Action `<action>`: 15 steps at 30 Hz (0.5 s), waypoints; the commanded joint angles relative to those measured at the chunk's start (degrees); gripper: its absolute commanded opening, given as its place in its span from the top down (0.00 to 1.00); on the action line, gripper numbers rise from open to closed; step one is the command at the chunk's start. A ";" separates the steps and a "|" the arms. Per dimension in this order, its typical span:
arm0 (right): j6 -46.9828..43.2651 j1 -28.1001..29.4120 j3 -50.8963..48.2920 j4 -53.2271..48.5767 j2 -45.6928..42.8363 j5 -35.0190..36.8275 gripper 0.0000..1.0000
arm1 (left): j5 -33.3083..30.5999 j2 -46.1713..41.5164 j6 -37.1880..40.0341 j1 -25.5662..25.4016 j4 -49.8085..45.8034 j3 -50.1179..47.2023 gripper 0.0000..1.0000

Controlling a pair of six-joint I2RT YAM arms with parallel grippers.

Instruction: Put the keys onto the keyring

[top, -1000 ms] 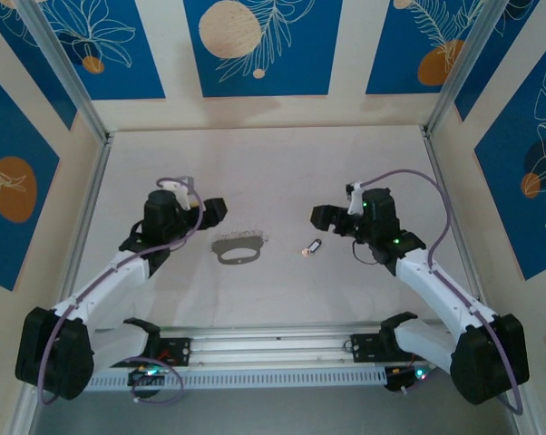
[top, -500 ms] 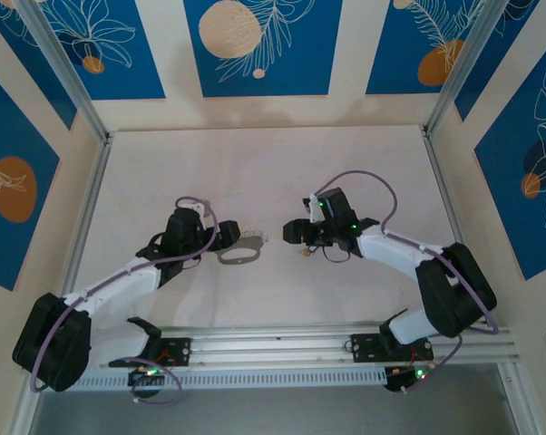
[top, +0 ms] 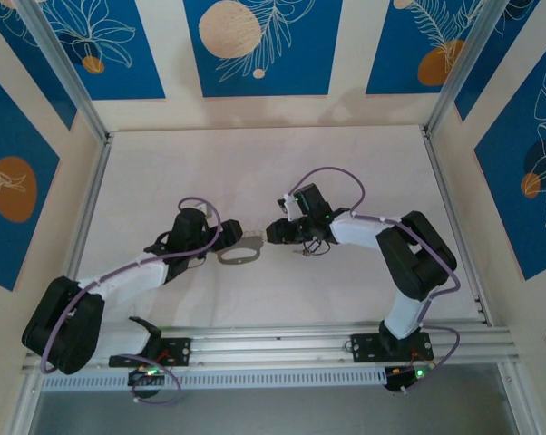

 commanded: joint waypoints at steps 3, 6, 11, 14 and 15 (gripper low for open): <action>-0.36 0.85 1.96 1.23 2.52 -1.90 0.60 | 1.35 0.34 -1.13 -0.69 1.74 1.40 0.12; -0.29 1.15 2.48 1.71 3.88 -2.03 0.60 | 1.50 0.35 -1.44 -0.67 2.01 1.49 0.12; 0.16 1.56 3.27 2.55 5.39 -2.10 0.60 | 1.51 0.44 -1.52 -0.67 2.13 1.58 0.12; 0.21 1.60 3.88 2.69 6.18 -2.30 0.60 | 1.29 0.67 -1.55 -0.67 2.16 1.58 0.12; 0.25 1.69 3.98 2.70 6.45 -2.40 0.61 | 1.18 0.72 -1.54 -0.69 2.06 1.63 0.12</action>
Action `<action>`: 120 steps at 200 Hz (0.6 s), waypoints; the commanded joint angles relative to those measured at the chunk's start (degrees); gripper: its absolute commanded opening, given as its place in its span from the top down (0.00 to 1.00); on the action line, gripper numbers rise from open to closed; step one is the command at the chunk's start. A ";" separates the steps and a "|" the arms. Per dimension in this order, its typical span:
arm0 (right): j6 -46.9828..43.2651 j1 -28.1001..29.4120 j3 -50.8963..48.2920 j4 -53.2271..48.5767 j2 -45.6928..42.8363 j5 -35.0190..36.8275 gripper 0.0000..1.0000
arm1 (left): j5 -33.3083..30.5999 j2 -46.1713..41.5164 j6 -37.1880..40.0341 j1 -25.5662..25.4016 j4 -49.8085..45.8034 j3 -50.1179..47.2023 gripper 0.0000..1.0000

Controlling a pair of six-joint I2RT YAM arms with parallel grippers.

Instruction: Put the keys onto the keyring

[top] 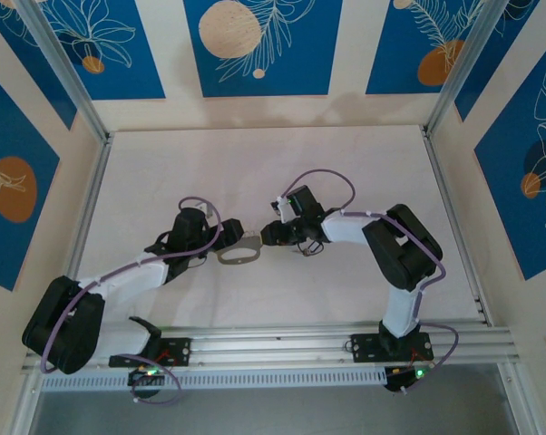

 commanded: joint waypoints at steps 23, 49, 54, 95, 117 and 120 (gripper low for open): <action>0.20 0.73 2.02 0.57 1.43 -1.95 0.61 | 0.37 0.74 -0.74 -0.55 1.10 1.64 0.12; 0.21 1.31 1.95 0.41 1.08 -2.40 0.64 | 0.28 0.34 -0.88 -0.58 1.09 1.37 0.12; 0.17 1.38 1.95 0.41 1.00 -2.48 0.65 | 0.24 0.31 -0.97 -0.58 1.08 1.25 0.12; -0.25 2.43 1.87 -0.51 0.43 -2.38 0.68 | 0.12 -0.39 -1.05 -0.52 1.03 1.03 0.12; -0.69 2.74 1.52 -1.52 -0.38 -0.08 0.67 | -0.07 -0.66 -0.93 -0.61 0.96 0.83 0.12; -0.80 2.74 1.45 -1.61 -0.60 0.32 0.66 | -0.07 -0.66 -0.97 -0.58 0.97 0.79 0.12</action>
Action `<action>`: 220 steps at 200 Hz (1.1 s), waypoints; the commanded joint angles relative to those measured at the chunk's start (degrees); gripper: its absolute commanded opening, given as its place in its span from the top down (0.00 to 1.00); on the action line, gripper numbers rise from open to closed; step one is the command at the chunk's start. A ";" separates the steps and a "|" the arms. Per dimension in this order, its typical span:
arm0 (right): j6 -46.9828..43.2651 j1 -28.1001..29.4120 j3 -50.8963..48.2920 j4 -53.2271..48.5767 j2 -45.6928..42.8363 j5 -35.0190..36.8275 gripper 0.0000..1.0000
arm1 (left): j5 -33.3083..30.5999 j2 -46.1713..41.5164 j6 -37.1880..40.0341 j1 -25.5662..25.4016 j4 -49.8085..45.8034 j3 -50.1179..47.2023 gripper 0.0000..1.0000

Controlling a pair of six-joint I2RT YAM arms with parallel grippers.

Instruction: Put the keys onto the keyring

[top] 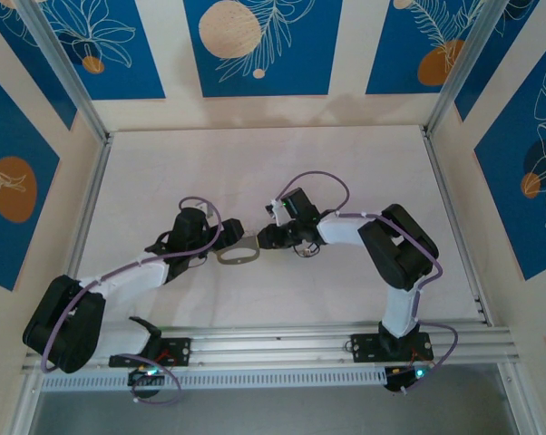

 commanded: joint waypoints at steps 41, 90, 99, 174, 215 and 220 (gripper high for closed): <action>-3.25 0.99 0.29 -4.22 -4.57 7.20 0.60 | -0.07 -1.08 -0.92 -0.63 0.83 0.58 0.12; -8.44 3.77 3.30 -9.47 -4.62 12.69 0.58 | -0.22 -0.85 -0.87 -0.66 1.07 0.95 0.12; -9.25 4.38 4.04 -10.28 -4.11 13.92 0.58 | -0.22 -0.84 -0.84 -0.67 1.08 1.03 0.12; -12.75 7.20 7.60 -12.79 0.12 20.21 0.62 | -0.15 -0.61 -1.08 -0.66 1.08 1.27 0.12; -13.16 7.23 7.91 -12.70 1.14 21.24 0.65 | 0.04 -0.55 -1.15 -0.62 1.22 1.30 0.12; -13.17 7.15 7.94 -12.70 1.27 21.34 0.65 | 0.04 -0.53 -1.22 -0.67 1.22 1.32 0.12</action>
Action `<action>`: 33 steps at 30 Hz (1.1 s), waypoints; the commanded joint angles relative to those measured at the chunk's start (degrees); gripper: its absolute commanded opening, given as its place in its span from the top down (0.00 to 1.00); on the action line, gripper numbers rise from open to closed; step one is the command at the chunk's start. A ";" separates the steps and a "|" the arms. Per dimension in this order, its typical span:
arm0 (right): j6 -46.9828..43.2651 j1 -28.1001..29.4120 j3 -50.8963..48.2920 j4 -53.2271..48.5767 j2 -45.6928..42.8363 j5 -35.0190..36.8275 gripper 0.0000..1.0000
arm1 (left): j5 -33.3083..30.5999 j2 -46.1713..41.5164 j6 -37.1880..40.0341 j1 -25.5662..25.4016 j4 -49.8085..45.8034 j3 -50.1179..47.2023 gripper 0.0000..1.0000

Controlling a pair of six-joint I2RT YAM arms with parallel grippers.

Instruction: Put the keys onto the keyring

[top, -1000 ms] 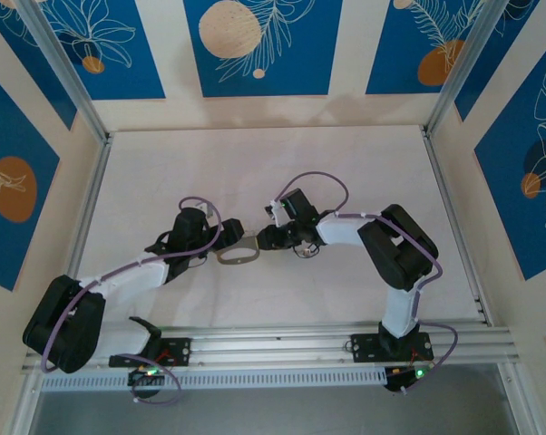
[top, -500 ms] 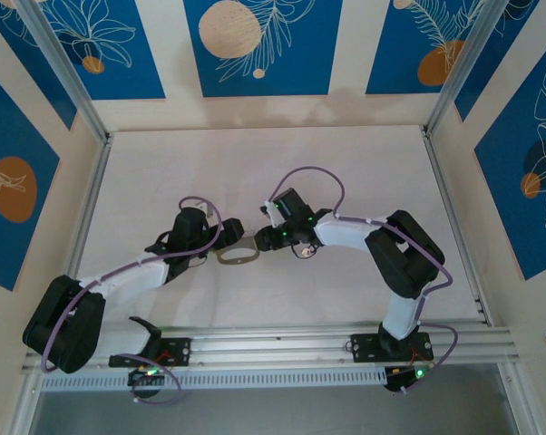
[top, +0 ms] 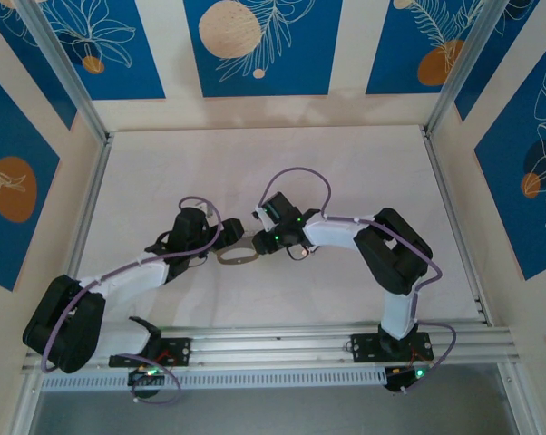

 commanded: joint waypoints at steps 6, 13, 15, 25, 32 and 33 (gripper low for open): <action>-1.29 -0.06 1.57 -0.75 1.30 1.41 0.68 | 0.04 -0.34 -0.74 -0.67 1.05 1.30 0.12; -1.20 -0.45 1.79 -0.41 1.48 0.81 0.75 | 0.04 0.00 -0.95 -0.62 1.16 1.29 0.12; -1.24 -0.59 1.88 -0.43 1.65 0.65 0.78 | 0.04 0.09 -0.92 -0.67 1.36 1.27 0.12; -1.09 -1.03 1.97 -0.28 1.65 -0.07 0.95 | 0.28 0.33 -1.25 -0.65 1.67 1.18 0.12; -1.09 -2.07 1.01 -0.22 -0.98 -0.24 1.00 | 0.57 -0.22 -1.25 -0.73 2.28 1.14 0.12; -0.92 -2.37 0.68 -0.17 -1.91 -0.41 1.00 | 0.64 -0.48 -1.28 -0.70 2.33 1.17 0.12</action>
